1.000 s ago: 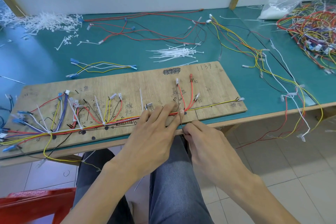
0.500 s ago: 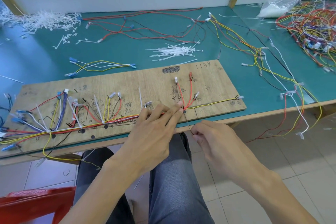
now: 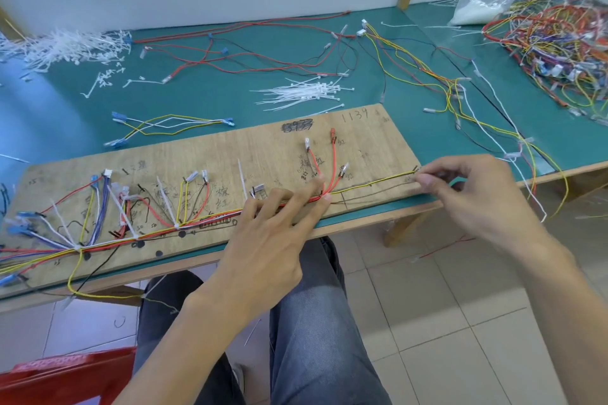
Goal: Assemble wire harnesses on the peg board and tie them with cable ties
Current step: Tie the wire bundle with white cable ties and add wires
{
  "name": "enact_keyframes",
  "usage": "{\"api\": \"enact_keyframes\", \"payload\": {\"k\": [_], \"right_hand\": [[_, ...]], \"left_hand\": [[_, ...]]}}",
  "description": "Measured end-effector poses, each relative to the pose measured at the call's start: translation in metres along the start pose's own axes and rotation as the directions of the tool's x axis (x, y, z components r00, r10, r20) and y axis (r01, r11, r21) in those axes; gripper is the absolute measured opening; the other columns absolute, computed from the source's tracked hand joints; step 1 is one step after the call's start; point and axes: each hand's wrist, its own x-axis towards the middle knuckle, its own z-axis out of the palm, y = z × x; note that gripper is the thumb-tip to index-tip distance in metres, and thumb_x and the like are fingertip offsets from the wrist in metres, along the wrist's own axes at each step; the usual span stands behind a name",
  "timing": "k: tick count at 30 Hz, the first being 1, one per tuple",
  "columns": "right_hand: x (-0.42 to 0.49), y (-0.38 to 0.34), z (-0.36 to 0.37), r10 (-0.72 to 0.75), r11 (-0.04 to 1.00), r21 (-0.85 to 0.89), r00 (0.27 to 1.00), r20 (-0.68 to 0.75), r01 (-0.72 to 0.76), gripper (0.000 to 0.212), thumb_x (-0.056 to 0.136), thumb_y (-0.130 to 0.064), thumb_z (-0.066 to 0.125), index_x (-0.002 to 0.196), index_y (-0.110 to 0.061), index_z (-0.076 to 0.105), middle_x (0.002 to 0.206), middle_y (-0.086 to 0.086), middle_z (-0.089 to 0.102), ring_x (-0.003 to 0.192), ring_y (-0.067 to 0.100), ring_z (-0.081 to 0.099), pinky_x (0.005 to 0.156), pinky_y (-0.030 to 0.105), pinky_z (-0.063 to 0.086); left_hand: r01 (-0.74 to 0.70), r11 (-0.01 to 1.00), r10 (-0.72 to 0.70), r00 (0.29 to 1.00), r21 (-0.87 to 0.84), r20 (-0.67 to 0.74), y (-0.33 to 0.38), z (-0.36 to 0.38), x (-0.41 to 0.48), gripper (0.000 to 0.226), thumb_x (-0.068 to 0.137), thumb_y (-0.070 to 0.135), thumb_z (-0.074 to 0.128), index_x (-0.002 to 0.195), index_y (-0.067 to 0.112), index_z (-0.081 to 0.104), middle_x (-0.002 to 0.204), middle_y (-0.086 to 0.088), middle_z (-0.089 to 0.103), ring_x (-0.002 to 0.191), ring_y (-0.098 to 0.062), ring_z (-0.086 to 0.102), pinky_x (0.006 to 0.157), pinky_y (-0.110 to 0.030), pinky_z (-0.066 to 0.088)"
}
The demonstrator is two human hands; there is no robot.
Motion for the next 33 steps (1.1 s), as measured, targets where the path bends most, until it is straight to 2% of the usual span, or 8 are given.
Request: {"api": "enact_keyframes", "payload": {"k": [6, 9, 11, 13, 16, 24, 29, 33], "right_hand": [[0.015, 0.01, 0.017, 0.054, 0.99, 0.136, 0.991, -0.124, -0.037, 0.012, 0.089, -0.02, 0.083, 0.089, -0.031, 0.083, 0.078, -0.017, 0.075, 0.079, 0.007, 0.069, 0.078, 0.049, 0.062], [0.017, 0.015, 0.025, 0.075, 0.971, 0.237, 0.977, -0.199, -0.027, 0.014, 0.086, -0.019, 0.086, 0.092, -0.031, 0.082, 0.078, -0.013, 0.075, 0.074, 0.011, 0.07, 0.075, 0.05, 0.062], [0.017, 0.017, 0.029, 0.11, 0.936, 0.351, 0.964, -0.243, -0.018, 0.016, 0.082, -0.017, 0.089, 0.09, -0.028, 0.081, 0.078, -0.006, 0.076, 0.073, 0.014, 0.07, 0.066, 0.044, 0.062], [0.018, 0.017, 0.031, 0.162, 0.881, 0.473, 0.954, -0.251, -0.026, 0.016, 0.08, -0.015, 0.091, 0.088, -0.026, 0.082, 0.077, 0.0, 0.077, 0.067, 0.014, 0.067, 0.055, 0.029, 0.055], [0.022, 0.018, 0.034, 0.249, 0.818, 0.57, 0.943, -0.221, -0.082, 0.016, 0.08, -0.01, 0.09, 0.09, -0.021, 0.083, 0.08, 0.006, 0.079, 0.063, 0.013, 0.065, 0.052, 0.018, 0.051], [0.023, 0.021, 0.033, 0.296, 0.863, 0.466, 0.944, -0.149, -0.197, 0.019, 0.095, -0.01, 0.076, 0.098, -0.028, 0.083, 0.088, -0.011, 0.081, 0.074, 0.011, 0.076, 0.057, 0.019, 0.056], [0.021, 0.016, 0.031, 0.203, 0.93, 0.344, 0.962, -0.184, -0.13, 0.028, 0.094, -0.008, 0.076, 0.096, -0.036, 0.08, 0.086, -0.024, 0.078, 0.057, -0.003, 0.068, 0.052, 0.011, 0.052], [0.022, 0.018, 0.033, 0.161, 0.958, 0.27, 0.961, -0.227, -0.096, 0.029, 0.092, -0.009, 0.077, 0.108, -0.033, 0.079, 0.098, -0.023, 0.078, 0.079, 0.003, 0.073, 0.07, 0.037, 0.065]], "left_hand": [[0.016, 1.0, -0.016, 1.0, -0.002, -0.015, 0.001, 0.003, 0.0, 0.088, 0.081, 0.019, 0.07, 0.161, 0.028, 0.035, 0.171, 0.014, 0.024, 0.123, -0.022, 0.045, 0.089, -0.039, 0.034], [0.019, 1.0, -0.019, 1.0, 0.017, -0.022, 0.0, 0.003, 0.0, 0.092, 0.079, 0.019, 0.073, 0.162, 0.027, 0.035, 0.169, 0.013, 0.03, 0.123, -0.023, 0.045, 0.087, -0.04, 0.036], [0.018, 1.0, -0.017, 0.999, 0.016, -0.035, -0.001, 0.003, 0.0, 0.091, 0.079, 0.019, 0.073, 0.162, 0.027, 0.036, 0.167, 0.013, 0.034, 0.123, -0.023, 0.045, 0.088, -0.039, 0.037], [0.017, 1.0, -0.016, 0.999, 0.022, -0.046, -0.001, 0.003, 0.0, 0.09, 0.08, 0.019, 0.072, 0.162, 0.027, 0.036, 0.166, 0.013, 0.036, 0.122, -0.023, 0.045, 0.088, -0.039, 0.035], [0.014, 0.999, -0.012, 0.999, 0.039, -0.046, 0.0, 0.004, -0.001, 0.091, 0.079, 0.02, 0.071, 0.163, 0.026, 0.034, 0.167, 0.013, 0.034, 0.117, -0.024, 0.046, 0.089, -0.04, 0.037], [0.009, 1.0, -0.007, 0.999, 0.027, -0.053, -0.001, 0.005, -0.001, 0.09, 0.081, 0.021, 0.07, 0.163, 0.026, 0.034, 0.167, 0.013, 0.034, 0.117, -0.023, 0.046, 0.09, -0.041, 0.039], [0.013, 1.0, -0.012, 0.997, 0.02, -0.07, -0.001, 0.007, -0.001, 0.093, 0.081, 0.019, 0.068, 0.164, 0.025, 0.029, 0.168, 0.014, 0.033, 0.117, -0.023, 0.046, 0.09, -0.04, 0.037], [0.013, 1.0, -0.011, 0.998, 0.028, -0.065, 0.0, 0.009, -0.002, 0.092, 0.082, 0.02, 0.067, 0.165, 0.026, 0.028, 0.169, 0.014, 0.029, 0.119, -0.023, 0.046, 0.09, -0.04, 0.037]]}}
